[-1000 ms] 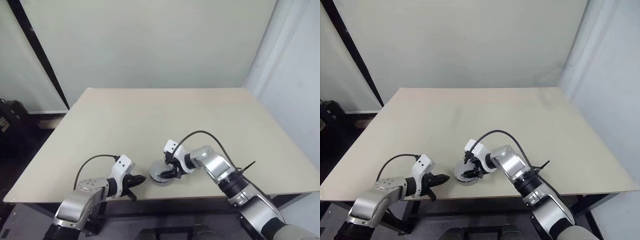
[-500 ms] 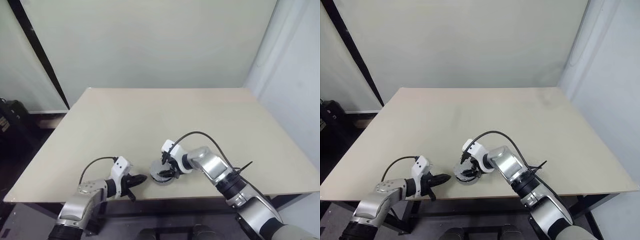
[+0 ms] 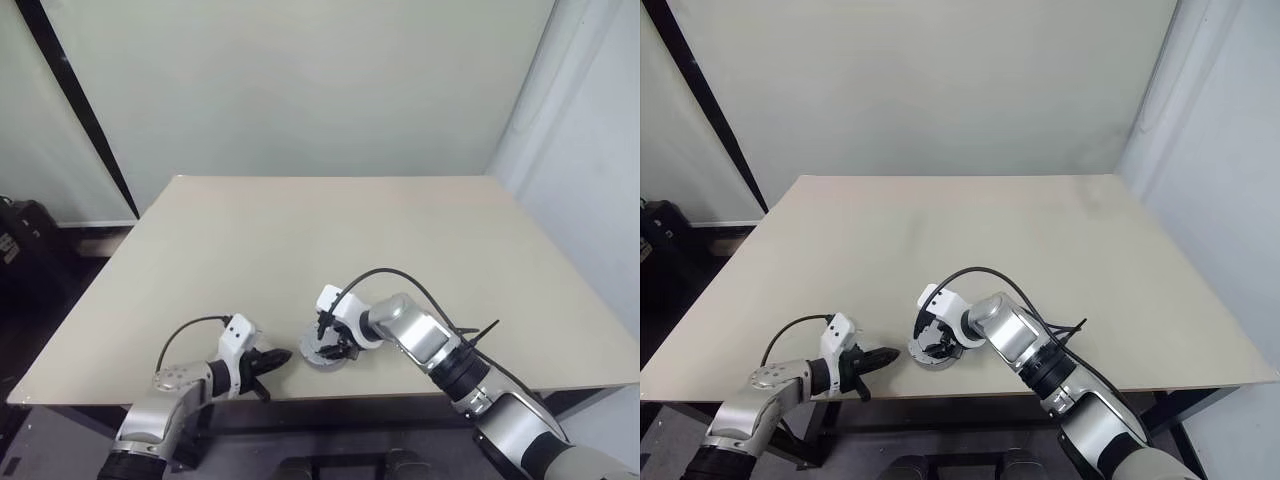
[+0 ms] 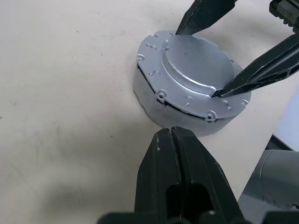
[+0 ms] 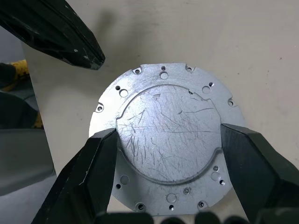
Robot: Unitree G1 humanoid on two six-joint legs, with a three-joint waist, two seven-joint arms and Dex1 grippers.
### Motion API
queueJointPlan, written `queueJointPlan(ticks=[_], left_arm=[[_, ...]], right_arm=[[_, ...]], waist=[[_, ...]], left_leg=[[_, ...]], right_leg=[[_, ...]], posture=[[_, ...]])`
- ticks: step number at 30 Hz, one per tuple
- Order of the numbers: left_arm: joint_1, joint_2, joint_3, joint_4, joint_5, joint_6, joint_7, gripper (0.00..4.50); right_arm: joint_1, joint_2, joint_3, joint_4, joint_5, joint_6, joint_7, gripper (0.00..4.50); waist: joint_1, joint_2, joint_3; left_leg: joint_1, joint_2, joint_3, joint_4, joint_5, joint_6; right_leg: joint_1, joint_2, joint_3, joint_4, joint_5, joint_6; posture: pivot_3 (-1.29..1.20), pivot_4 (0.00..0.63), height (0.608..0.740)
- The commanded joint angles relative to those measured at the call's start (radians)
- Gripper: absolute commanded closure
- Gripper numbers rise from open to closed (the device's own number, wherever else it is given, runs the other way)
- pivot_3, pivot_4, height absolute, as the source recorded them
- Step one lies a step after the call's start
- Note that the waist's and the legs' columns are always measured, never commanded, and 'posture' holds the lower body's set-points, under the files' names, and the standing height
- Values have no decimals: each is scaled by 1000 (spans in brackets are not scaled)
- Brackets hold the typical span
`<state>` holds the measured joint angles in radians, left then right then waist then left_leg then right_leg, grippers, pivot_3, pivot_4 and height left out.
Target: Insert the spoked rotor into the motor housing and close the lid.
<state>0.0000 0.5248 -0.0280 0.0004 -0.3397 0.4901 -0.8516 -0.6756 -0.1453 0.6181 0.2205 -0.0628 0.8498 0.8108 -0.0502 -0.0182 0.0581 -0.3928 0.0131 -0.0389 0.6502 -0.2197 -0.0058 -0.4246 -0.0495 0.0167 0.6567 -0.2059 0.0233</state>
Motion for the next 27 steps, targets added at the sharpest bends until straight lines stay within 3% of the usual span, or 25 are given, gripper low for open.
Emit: queueJointPlan(ticks=[1,27], left_arm=[[-3,-4,16,-18,-11,-22,0,4500],[3,-7,9,-27,-5,-18,-7,4500]], right_arm=[[-11,-13,18,10,-15,1,3,1271],[-39,-25,51,143,-37,-96,59,1271]], waist=[[0,0,0],[0,3,-2]], left_leg=[[0,0,0,0,0,0],[2,0,0,0,-1,-3]], right_leg=[[0,0,0,0,0,0],[0,0,0,0,0,0]], posture=[[0,0,740],[0,0,740]])
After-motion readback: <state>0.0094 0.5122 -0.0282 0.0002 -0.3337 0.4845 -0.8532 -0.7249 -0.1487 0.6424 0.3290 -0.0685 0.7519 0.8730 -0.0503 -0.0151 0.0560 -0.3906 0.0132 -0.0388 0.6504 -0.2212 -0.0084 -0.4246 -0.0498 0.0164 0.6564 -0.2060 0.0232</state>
